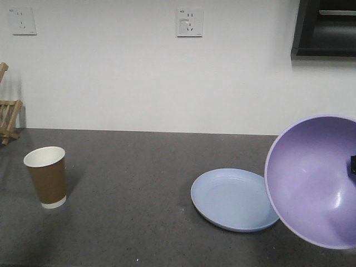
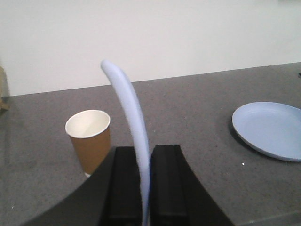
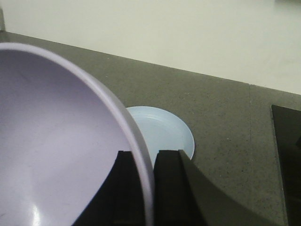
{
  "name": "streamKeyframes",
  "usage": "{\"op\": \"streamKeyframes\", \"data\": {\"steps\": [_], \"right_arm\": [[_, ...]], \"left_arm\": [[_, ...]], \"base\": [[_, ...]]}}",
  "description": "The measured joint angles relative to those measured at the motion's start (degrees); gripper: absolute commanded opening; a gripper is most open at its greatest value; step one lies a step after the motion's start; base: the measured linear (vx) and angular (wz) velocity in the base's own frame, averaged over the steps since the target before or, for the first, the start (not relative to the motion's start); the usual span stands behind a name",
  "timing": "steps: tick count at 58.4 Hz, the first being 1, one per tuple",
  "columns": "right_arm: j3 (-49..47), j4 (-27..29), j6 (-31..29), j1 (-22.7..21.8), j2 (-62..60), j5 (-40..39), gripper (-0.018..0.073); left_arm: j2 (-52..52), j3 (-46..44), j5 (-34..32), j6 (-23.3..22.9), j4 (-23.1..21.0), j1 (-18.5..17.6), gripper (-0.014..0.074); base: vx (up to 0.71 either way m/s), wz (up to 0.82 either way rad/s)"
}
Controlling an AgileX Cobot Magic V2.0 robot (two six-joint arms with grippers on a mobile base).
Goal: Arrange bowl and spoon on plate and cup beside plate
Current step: 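Drive the base, holding bowl and spoon, to the pale blue plate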
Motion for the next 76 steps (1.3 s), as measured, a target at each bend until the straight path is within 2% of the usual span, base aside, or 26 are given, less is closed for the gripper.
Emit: {"op": "streamKeyframes", "data": {"steps": [42,76], "right_arm": [[0.0,0.0,0.0,0.0,0.0,0.0,-0.0009],[0.0,0.0,0.0,0.0,0.0,0.0,-0.0009]], "left_arm": [[0.0,0.0,0.0,0.0,0.0,0.0,0.0],[0.0,0.0,0.0,0.0,0.0,0.0,0.0]], "base": [[0.27,-0.1],[0.09,-0.01]]}}
